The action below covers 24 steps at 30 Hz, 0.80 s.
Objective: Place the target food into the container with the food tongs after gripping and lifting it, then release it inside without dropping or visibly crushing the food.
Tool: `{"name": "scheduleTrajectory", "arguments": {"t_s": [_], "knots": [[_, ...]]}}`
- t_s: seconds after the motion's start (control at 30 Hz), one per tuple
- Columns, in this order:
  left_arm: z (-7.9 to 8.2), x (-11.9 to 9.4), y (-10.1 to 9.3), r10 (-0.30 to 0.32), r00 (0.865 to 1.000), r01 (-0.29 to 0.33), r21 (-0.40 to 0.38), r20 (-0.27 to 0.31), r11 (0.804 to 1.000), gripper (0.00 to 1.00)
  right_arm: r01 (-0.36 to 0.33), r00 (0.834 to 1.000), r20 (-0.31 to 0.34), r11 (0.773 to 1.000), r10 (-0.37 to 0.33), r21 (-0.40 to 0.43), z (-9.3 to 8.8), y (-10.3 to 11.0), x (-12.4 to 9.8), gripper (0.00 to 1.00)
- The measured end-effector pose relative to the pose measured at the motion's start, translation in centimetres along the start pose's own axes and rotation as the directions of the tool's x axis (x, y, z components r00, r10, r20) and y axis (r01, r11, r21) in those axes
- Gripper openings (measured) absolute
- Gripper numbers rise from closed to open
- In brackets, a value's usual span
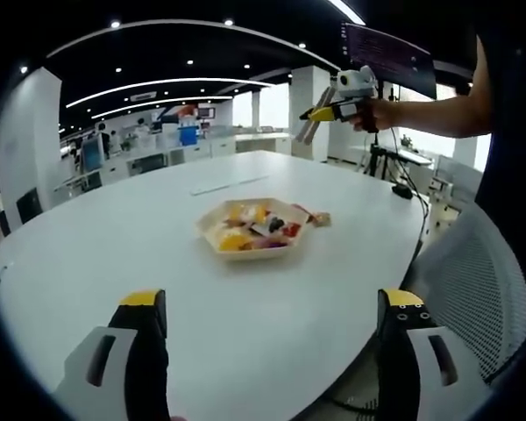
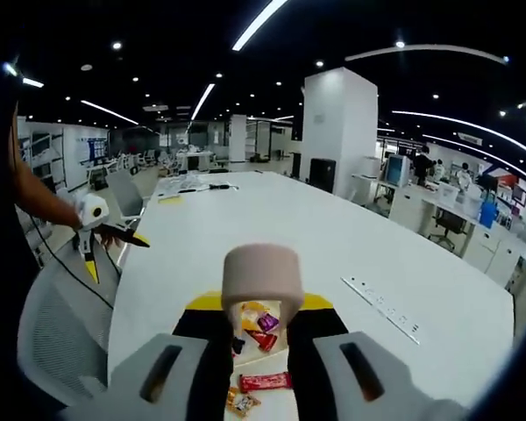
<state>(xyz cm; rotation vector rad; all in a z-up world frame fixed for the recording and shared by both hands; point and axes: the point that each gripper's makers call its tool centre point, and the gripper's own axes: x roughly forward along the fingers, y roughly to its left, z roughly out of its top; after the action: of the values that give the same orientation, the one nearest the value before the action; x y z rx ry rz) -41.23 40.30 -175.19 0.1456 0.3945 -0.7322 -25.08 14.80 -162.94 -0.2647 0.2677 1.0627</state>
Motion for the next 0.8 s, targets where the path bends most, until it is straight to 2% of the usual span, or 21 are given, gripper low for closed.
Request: {"name": "scheduleTrajectory", "arguments": {"t_s": [0.17,0.53,0.7,0.8], "knots": [[0.2,0.0,-0.2,-0.010,1.000,0.010,-0.013,0.010,1.000,0.99,0.013,1.000,-0.012,1.000,-0.013,-0.002,-0.8,-0.1,-0.6,0.22],[0.9,-0.1,-0.2,-0.012,0.999,0.014,-0.032,0.052,0.999,0.99,0.032,0.999,-0.011,0.999,-0.031,0.014,-1.0,-0.4,-0.8,0.22],[0.7,0.0,-0.2,-0.016,0.999,0.018,-0.034,0.044,0.999,0.99,0.033,0.999,-0.043,0.999,-0.033,0.000,-2.3,-0.2,-0.4,0.22],[0.7,-0.1,-0.2,-0.014,0.999,0.015,-0.031,0.044,0.999,0.99,0.051,0.997,-0.058,0.999,-0.050,0.018,-3.8,-0.3,-0.3,0.22]]}}
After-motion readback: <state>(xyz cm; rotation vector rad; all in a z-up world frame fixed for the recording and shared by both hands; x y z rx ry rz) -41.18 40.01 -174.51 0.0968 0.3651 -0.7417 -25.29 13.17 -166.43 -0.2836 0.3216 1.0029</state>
